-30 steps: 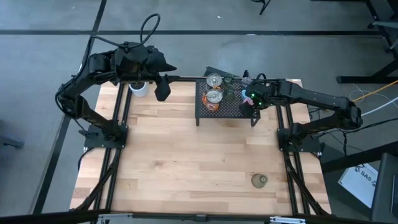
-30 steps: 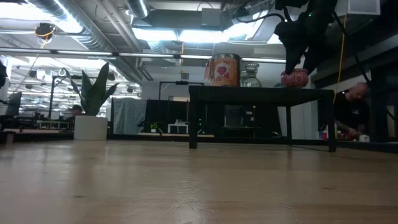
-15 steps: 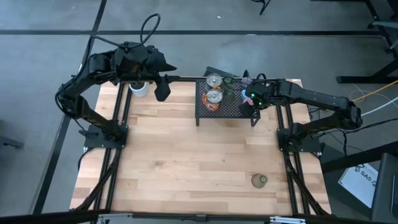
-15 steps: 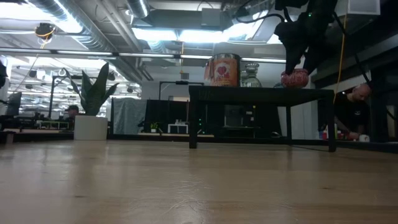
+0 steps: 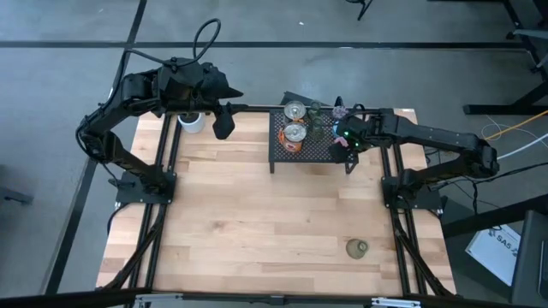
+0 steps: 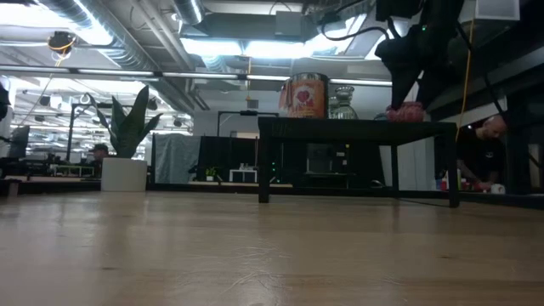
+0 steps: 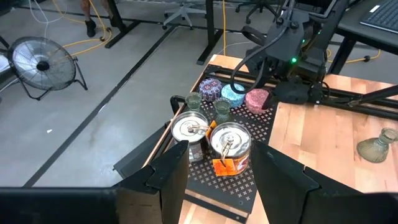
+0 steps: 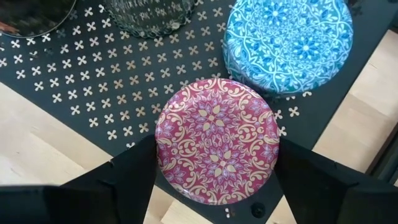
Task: Pick & Place candle stick holders
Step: Put the pink scented candle on the shelf aligned with the blue scented candle
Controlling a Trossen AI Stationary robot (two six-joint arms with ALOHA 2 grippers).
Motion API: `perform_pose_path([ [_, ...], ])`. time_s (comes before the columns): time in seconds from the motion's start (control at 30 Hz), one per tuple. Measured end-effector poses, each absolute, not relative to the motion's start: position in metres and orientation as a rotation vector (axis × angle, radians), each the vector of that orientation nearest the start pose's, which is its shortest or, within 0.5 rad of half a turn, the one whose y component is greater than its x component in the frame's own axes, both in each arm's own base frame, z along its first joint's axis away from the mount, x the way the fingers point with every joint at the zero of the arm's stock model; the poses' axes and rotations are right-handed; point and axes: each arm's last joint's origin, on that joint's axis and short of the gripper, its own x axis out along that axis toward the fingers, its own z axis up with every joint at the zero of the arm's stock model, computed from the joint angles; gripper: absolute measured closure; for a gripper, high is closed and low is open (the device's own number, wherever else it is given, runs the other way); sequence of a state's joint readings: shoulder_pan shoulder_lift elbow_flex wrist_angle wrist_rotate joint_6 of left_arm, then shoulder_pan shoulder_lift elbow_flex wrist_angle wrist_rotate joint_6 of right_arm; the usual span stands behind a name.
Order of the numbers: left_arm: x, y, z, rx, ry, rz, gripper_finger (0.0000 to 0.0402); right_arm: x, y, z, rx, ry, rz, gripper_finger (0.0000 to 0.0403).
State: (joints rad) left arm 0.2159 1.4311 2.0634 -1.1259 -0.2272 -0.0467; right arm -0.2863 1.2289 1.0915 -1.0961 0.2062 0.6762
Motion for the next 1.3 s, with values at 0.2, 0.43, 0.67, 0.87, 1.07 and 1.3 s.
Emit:
perform_pose_path([
  [0.2, 0.223, 0.056, 0.513, -0.042, 0.488, 0.445, 0.0233, 0.204, -0.066, 0.283, 0.619, 1.050, -0.834, 0.0104],
  [0.43, 0.223, 0.056, 0.513, -0.042, 0.488, 0.446, 0.0233, 0.202, -0.066, 0.280, 0.618, 1.081, -0.838, 0.0078],
  [0.67, 0.223, 0.056, 0.513, -0.043, 0.487, 0.446, 0.0233, 0.202, -0.066, 0.280, 0.613, 1.077, -0.844, 0.0055],
  [0.87, 0.223, 0.056, 0.513, -0.043, 0.488, 0.446, 0.0233, 0.203, -0.067, 0.281, 0.607, 1.063, -0.850, 0.0042],
  [1.07, 0.223, 0.056, 0.513, -0.044, 0.487, 0.446, 0.0233, 0.203, -0.066, 0.282, 0.606, 1.064, -0.840, 0.0038],
  [1.3, 0.223, 0.056, 0.513, -0.044, 0.487, 0.446, 0.0233, 0.207, -0.067, 0.302, 0.562, 1.028, -0.766, 0.0038],
])
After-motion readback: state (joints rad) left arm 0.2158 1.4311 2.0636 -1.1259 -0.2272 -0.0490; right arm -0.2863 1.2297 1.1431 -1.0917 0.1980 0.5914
